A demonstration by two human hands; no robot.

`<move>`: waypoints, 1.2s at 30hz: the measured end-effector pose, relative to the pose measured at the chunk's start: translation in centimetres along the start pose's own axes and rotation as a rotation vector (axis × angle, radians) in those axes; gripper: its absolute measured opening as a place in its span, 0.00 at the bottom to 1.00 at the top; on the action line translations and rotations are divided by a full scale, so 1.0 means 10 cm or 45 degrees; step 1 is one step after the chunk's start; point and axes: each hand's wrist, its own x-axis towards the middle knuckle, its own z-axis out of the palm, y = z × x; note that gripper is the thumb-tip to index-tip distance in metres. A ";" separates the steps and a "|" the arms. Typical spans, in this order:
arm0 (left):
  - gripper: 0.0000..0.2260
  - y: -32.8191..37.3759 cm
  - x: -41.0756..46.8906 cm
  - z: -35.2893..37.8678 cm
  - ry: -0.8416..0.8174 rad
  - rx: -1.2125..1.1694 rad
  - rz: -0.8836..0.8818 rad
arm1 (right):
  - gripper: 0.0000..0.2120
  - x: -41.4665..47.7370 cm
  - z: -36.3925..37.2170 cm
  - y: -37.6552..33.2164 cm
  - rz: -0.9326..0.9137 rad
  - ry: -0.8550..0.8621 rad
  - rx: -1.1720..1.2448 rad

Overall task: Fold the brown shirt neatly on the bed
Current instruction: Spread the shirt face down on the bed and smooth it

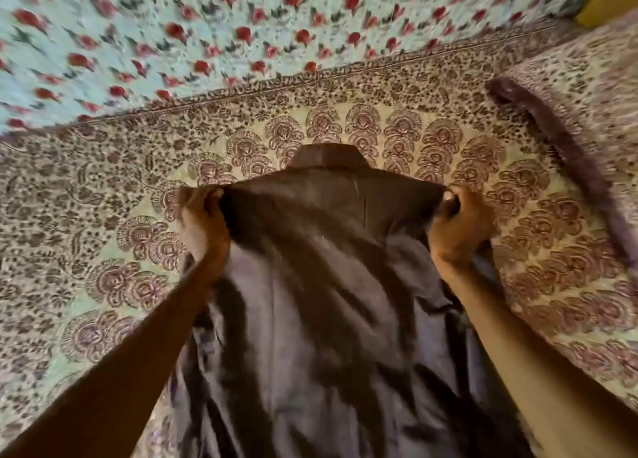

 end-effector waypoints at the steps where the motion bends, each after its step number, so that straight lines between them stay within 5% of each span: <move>1: 0.11 -0.11 0.11 0.13 -0.128 0.114 -0.020 | 0.10 0.05 0.18 0.00 0.017 -0.125 -0.077; 5: 0.12 -0.48 0.38 0.46 -0.359 0.317 -0.173 | 0.08 0.10 0.69 0.13 0.131 -0.457 -0.231; 12: 0.09 -0.54 0.52 0.66 -0.267 0.461 0.097 | 0.10 0.16 0.95 0.18 0.160 -0.284 -0.237; 15: 0.10 -0.55 0.49 0.72 -0.317 0.568 0.088 | 0.12 0.11 1.01 0.17 0.199 -0.379 -0.359; 18: 0.15 -0.44 0.50 0.81 -0.507 0.615 -0.015 | 0.11 0.15 1.05 0.07 0.185 -0.429 -0.369; 20: 0.27 -0.23 0.55 0.95 -0.658 0.613 0.079 | 0.12 0.23 1.14 -0.08 0.028 -0.509 -0.200; 23: 0.43 0.13 0.71 1.16 -1.097 0.766 0.131 | 0.29 0.40 1.30 -0.38 -0.177 -1.014 -0.093; 26: 0.29 0.35 0.81 1.31 -1.433 0.868 0.229 | 0.25 0.49 1.40 -0.61 -0.285 -1.291 -0.127; 30: 0.16 0.30 0.80 1.40 -1.155 0.323 0.195 | 0.15 0.47 1.52 -0.62 -0.155 -0.983 0.136; 36: 0.20 0.09 0.54 1.52 -0.712 0.450 0.217 | 0.13 0.26 1.61 -0.54 -0.356 -0.728 -0.231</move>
